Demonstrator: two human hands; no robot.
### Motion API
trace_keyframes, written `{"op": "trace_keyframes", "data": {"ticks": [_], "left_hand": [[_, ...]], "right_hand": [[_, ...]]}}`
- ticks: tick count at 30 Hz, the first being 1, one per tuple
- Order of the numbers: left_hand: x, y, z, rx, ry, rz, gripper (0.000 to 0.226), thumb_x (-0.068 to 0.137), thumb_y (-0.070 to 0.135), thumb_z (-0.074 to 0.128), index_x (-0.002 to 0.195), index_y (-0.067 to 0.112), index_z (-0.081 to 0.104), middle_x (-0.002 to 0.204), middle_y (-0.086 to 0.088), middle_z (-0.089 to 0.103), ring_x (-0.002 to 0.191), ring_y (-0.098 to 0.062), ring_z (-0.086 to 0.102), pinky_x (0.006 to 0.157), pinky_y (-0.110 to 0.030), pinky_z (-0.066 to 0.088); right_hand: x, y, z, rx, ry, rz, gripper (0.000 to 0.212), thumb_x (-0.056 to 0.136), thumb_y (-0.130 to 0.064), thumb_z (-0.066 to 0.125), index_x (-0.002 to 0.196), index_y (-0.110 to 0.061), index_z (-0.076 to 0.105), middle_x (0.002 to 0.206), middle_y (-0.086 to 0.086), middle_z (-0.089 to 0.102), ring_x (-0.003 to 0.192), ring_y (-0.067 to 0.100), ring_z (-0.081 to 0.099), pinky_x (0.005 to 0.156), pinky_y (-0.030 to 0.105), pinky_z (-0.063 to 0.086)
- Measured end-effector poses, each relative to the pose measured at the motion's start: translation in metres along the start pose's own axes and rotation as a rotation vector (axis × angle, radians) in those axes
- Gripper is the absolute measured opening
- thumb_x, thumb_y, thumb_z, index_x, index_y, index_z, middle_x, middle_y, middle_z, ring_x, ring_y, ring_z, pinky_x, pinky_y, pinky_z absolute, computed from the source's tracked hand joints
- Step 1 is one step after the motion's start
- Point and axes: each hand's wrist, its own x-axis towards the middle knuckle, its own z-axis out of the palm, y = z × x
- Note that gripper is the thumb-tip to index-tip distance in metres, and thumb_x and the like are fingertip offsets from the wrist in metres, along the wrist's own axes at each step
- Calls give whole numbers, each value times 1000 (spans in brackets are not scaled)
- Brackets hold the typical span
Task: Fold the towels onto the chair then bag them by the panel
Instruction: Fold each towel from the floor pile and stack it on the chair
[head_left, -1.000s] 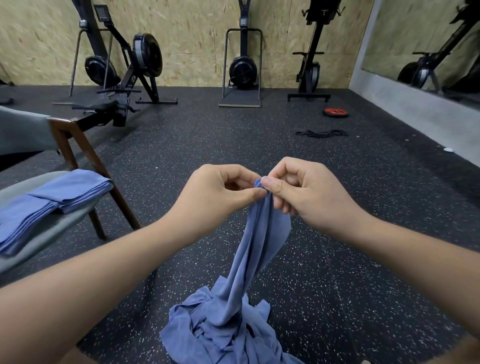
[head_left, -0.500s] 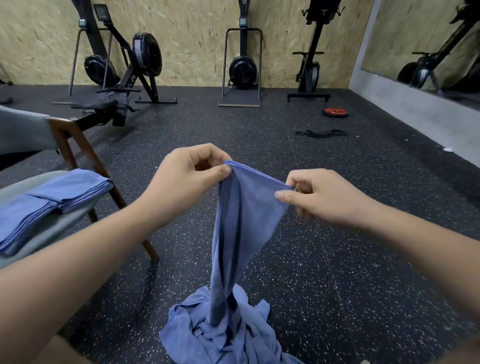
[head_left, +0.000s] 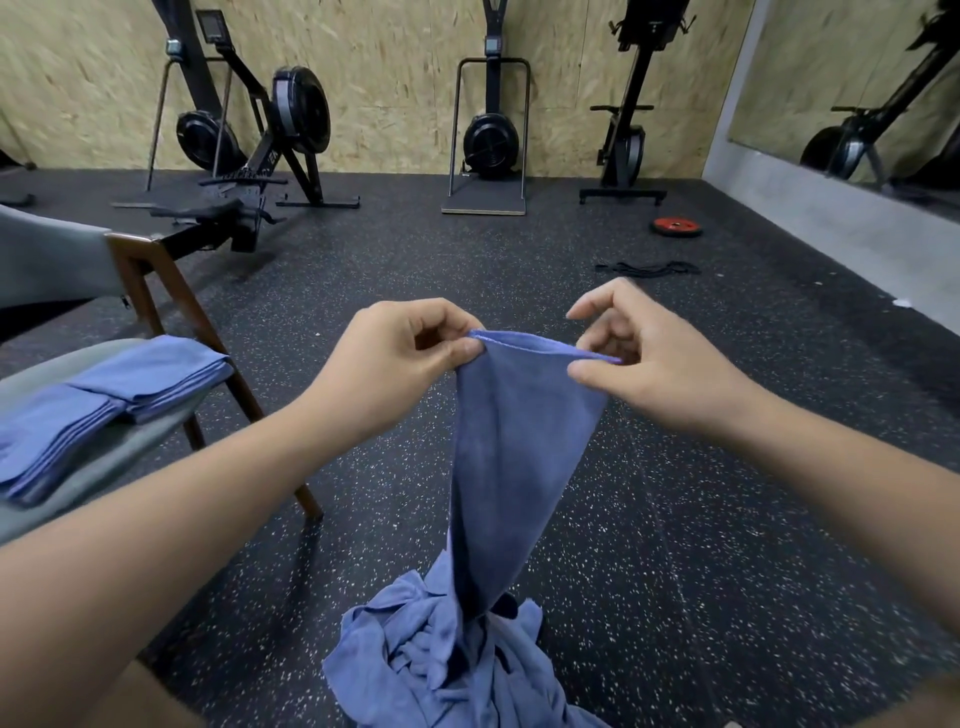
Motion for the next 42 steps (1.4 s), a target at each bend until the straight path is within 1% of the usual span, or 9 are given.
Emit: {"op": "trace_keyframes", "data": {"ticks": [4, 10, 14, 19, 23, 27, 30, 34, 42], "left_hand": [[-6, 11, 15, 13, -78, 53, 7, 97, 23, 80, 99, 30, 80, 86, 5, 78, 76, -9, 64, 76, -35, 53], [-9, 17, 31, -122, -111, 60, 15, 95, 21, 83, 100, 23, 69, 85, 3, 78, 75, -16, 68, 76, -37, 55], [-10, 10, 37, -227, -69, 4, 23, 97, 28, 80, 99, 21, 58, 83, -4, 74, 72, -26, 60, 72, -49, 51], [-19, -1, 50, -331, -101, -62, 19, 97, 17, 80, 99, 14, 61, 78, 5, 69, 73, -15, 56, 73, -38, 45], [-25, -5, 60, -326, -100, -54, 20, 93, 14, 84, 98, 18, 64, 81, -1, 69, 72, -13, 56, 69, -31, 44], [-24, -10, 68, -369, -126, -39, 18, 91, 25, 85, 94, 20, 68, 84, -12, 71, 75, -16, 57, 72, -37, 46], [-25, -15, 70, -254, -203, -11, 26, 93, 32, 83, 80, 20, 64, 73, 2, 61, 71, -12, 49, 68, -35, 41], [-28, -23, 71, -69, -270, 24, 31, 97, 31, 81, 79, 11, 65, 69, -5, 58, 65, -6, 43, 62, -31, 38], [-26, -56, 54, 205, -292, -37, 30, 97, 35, 80, 73, 29, 63, 56, 17, 52, 53, -3, 43, 55, -17, 33]], "right_hand": [[-9, -11, 12, -80, -120, -46, 49, 87, -45, 86, 129, -39, 61, 121, -18, 69, 114, -5, 63, 94, 14, 45], [-5, -7, 32, 51, -111, -136, 17, 97, -33, 80, 109, -26, 70, 94, 1, 76, 90, 29, 70, 87, 53, 55], [-3, -7, 31, 70, -89, -162, 4, 103, -22, 73, 101, -19, 72, 91, 0, 77, 86, 21, 72, 84, 46, 56], [0, -5, 26, 49, -47, -186, 9, 106, -20, 67, 98, -18, 70, 90, 1, 76, 87, 25, 70, 83, 46, 54], [1, -5, 22, 91, -14, -183, 10, 108, -17, 63, 99, -17, 68, 86, -6, 73, 82, 5, 62, 79, 32, 49], [2, -7, 18, 55, 9, -189, 11, 108, -19, 62, 98, -18, 67, 82, -4, 68, 78, 6, 56, 76, 31, 46], [0, -11, 15, 29, 23, -189, 12, 108, -19, 62, 98, -17, 66, 82, 2, 67, 75, 4, 52, 71, 22, 42], [1, -10, 8, -13, 86, -196, 12, 109, -20, 61, 98, -19, 65, 84, 4, 66, 75, 6, 50, 73, 27, 42], [6, 6, -18, -24, 209, -176, 9, 108, -21, 62, 100, -20, 66, 90, 1, 71, 83, 17, 60, 81, 35, 45]]}}
